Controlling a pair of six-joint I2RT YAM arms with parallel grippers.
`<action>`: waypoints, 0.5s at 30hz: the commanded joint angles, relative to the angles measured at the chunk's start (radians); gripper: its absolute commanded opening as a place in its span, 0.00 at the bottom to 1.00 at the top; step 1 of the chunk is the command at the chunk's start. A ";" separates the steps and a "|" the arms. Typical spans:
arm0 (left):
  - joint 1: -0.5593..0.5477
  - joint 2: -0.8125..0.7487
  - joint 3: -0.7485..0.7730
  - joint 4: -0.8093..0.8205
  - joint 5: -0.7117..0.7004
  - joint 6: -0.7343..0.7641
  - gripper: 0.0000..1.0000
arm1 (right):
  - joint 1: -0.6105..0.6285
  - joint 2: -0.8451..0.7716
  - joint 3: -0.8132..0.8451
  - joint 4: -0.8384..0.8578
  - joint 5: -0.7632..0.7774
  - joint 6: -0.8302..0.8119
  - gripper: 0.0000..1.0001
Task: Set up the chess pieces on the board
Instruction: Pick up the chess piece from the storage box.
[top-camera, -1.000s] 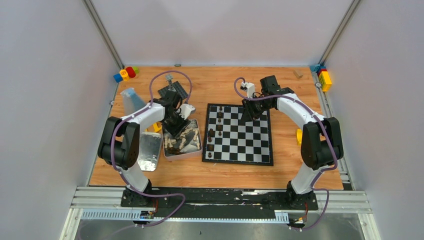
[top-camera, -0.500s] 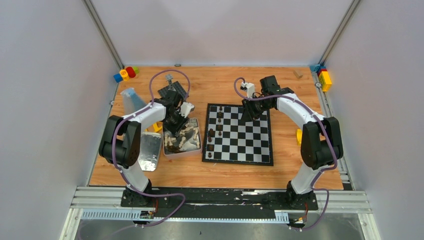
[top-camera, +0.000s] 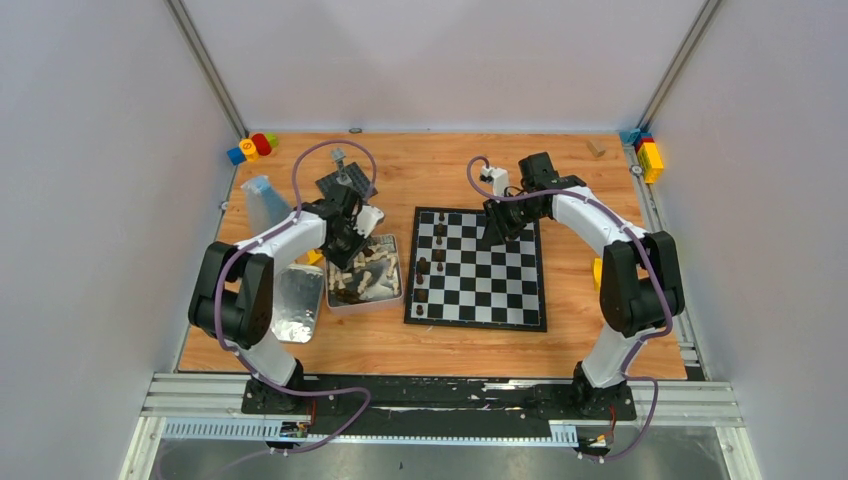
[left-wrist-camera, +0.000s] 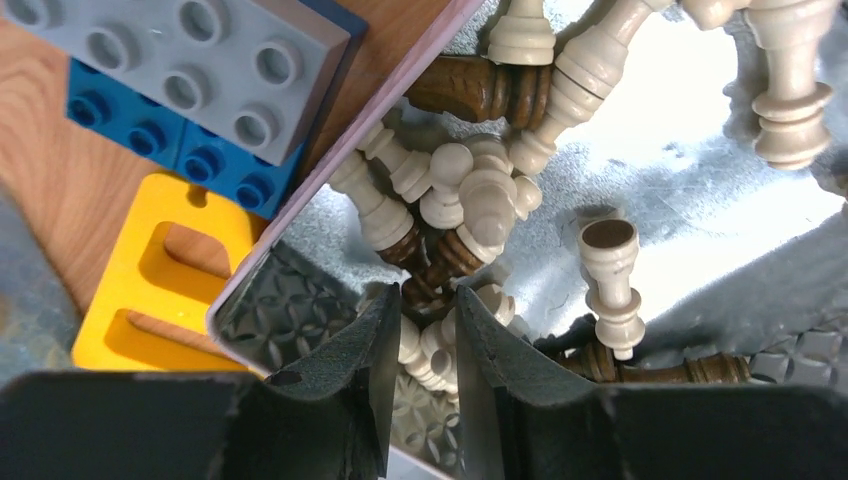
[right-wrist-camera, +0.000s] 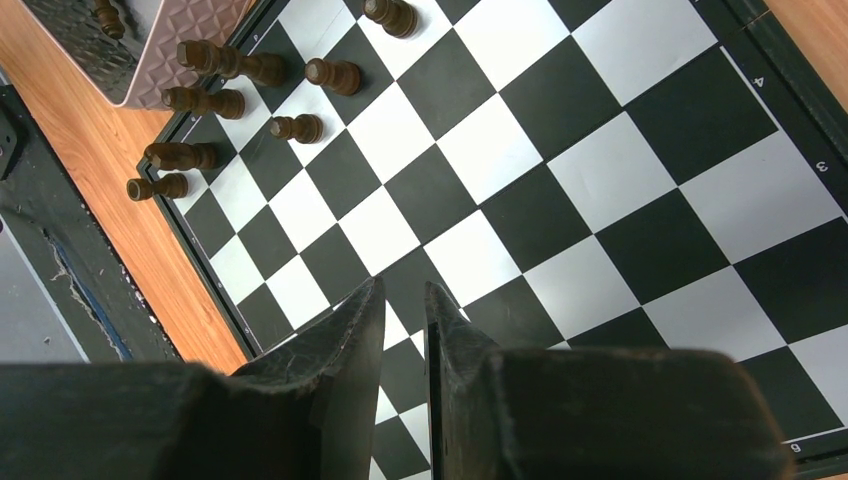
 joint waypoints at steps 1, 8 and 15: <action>0.001 -0.091 0.000 0.002 0.025 0.045 0.33 | 0.010 0.011 0.014 0.003 -0.032 -0.017 0.22; 0.002 -0.105 0.004 -0.019 0.086 0.076 0.30 | 0.013 0.010 0.014 -0.002 -0.031 -0.019 0.22; 0.002 -0.069 0.002 -0.005 0.087 0.108 0.46 | 0.014 0.010 0.013 -0.005 -0.033 -0.020 0.22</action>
